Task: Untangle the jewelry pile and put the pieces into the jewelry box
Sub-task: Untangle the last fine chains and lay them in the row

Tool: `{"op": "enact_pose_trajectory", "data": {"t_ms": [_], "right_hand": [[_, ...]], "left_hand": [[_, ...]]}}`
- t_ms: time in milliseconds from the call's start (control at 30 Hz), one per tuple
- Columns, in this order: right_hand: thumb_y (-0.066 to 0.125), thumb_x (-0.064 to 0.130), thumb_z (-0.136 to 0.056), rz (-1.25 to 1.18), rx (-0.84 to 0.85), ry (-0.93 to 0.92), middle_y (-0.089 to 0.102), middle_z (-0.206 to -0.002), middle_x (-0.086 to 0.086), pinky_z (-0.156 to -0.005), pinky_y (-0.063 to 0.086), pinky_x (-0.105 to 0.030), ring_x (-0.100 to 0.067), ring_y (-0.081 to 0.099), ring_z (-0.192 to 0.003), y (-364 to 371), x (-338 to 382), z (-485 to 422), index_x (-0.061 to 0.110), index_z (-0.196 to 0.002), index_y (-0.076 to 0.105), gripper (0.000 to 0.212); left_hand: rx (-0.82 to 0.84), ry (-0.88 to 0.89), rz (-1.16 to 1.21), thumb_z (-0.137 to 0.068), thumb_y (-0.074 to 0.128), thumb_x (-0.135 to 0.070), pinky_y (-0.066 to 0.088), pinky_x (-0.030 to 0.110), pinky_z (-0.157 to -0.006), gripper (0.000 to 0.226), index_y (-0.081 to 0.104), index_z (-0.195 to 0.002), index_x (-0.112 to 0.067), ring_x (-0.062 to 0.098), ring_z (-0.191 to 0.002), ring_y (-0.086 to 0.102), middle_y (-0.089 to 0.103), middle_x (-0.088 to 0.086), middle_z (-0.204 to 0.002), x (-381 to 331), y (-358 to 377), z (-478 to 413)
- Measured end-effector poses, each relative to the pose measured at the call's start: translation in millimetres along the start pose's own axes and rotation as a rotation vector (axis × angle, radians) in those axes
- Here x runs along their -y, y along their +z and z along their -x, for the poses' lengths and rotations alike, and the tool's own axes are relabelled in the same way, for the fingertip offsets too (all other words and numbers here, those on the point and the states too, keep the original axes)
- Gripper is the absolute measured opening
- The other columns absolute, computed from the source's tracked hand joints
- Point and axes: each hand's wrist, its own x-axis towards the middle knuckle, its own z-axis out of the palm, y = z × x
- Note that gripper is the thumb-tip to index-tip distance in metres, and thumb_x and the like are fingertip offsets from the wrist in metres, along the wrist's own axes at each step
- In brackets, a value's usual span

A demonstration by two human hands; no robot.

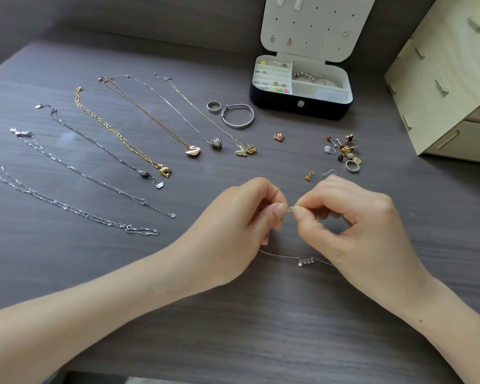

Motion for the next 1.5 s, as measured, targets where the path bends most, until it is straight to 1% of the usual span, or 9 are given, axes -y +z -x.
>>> {"op": "enact_pose_trajectory", "data": {"t_ms": [233,400,600,833,933,1033,1200,1367,1500], "right_hand": [[0.056,0.012,-0.079,-0.025,0.002,0.036,0.051,-0.06,0.004,-0.065,0.032,-0.009,-0.009,0.044,-0.063,-1,2,0,0.007,-0.064,0.061,0.017],[0.054,0.013,-0.079,-0.023,0.008,0.031,0.049,-0.06,0.007,-0.064,0.032,-0.009,-0.008,0.043,-0.062,0,3,0,0.008,-0.063,0.06,0.018],[0.054,0.016,-0.079,-0.025,0.017,0.054,0.051,-0.059,0.005,-0.063,0.033,-0.009,-0.006,0.044,-0.062,-1,4,0,0.009,-0.063,0.06,0.018],[0.054,0.024,-0.081,-0.061,0.058,0.124,0.055,-0.061,0.004,-0.06,0.035,-0.008,-0.006,0.05,-0.062,-2,8,0,0.014,-0.065,0.06,0.019],[0.058,0.018,-0.082,-0.18,0.098,0.215,0.056,-0.066,0.01,-0.056,0.033,-0.006,0.0,0.048,-0.056,-5,11,-2,0.016,-0.067,0.059,0.015],[0.054,0.016,-0.083,-0.385,0.166,0.339,0.055,-0.061,0.004,-0.052,0.034,-0.012,-0.008,0.044,-0.052,-8,13,-3,0.018,-0.068,0.059,0.016],[0.051,0.013,-0.082,-0.773,0.257,0.483,0.055,-0.062,0.0,-0.062,0.041,-0.014,-0.007,0.052,-0.061,-8,14,-7,0.011,-0.068,0.061,0.017],[0.054,0.023,-0.079,-0.777,0.256,0.544,0.047,-0.056,0.003,-0.055,0.031,-0.021,-0.01,0.037,-0.055,-20,22,-14,0.02,-0.059,0.061,0.022],[0.069,0.032,-0.07,-0.636,0.274,0.506,0.054,-0.055,0.008,-0.052,0.028,-0.019,-0.007,0.039,-0.053,-43,40,-29,0.02,-0.059,0.064,0.016]], "left_hand": [[0.004,-0.01,-0.003,-0.094,0.048,-0.01,0.038,0.012,-0.057,0.027,0.047,-0.073,-0.026,0.003,-0.054,0.051,0.055,-0.021,-0.062,-1,-1,0],[0.003,-0.011,-0.022,-0.094,0.048,-0.01,0.038,0.012,-0.057,0.026,0.046,-0.074,-0.027,0.004,-0.054,0.052,0.054,-0.013,-0.062,-1,0,0],[0.011,-0.009,-0.042,-0.095,0.047,-0.012,0.036,0.01,-0.056,0.026,0.046,-0.074,-0.027,0.001,-0.054,0.052,0.056,-0.026,-0.061,-1,0,0],[0.011,0.001,-0.025,-0.095,0.047,-0.012,0.038,0.011,-0.058,0.026,0.046,-0.074,-0.028,0.001,-0.055,0.053,0.055,-0.023,-0.061,1,0,0],[0.031,-0.011,0.03,-0.096,0.047,-0.012,0.04,0.015,-0.06,0.025,0.048,-0.075,-0.026,0.002,-0.055,0.052,0.055,-0.021,-0.062,2,-2,-1],[0.103,-0.046,0.193,-0.097,0.048,-0.008,0.041,0.019,-0.062,0.022,0.052,-0.077,-0.019,0.008,-0.058,0.051,0.055,-0.014,-0.066,2,-6,-4],[0.162,-0.057,0.386,-0.093,0.051,-0.014,0.042,0.019,-0.062,0.014,0.055,-0.08,-0.013,0.011,-0.061,0.049,0.057,-0.007,-0.07,6,-9,-6],[0.165,-0.084,0.539,-0.095,0.052,-0.009,0.044,0.017,-0.059,0.015,0.052,-0.08,-0.01,0.01,-0.058,0.049,0.055,-0.007,-0.065,-3,-17,-7],[0.203,0.024,0.482,-0.092,0.053,-0.011,0.049,0.018,-0.071,0.008,0.056,-0.086,-0.008,0.007,-0.07,0.057,0.061,-0.007,-0.071,-30,-32,-14]]}}
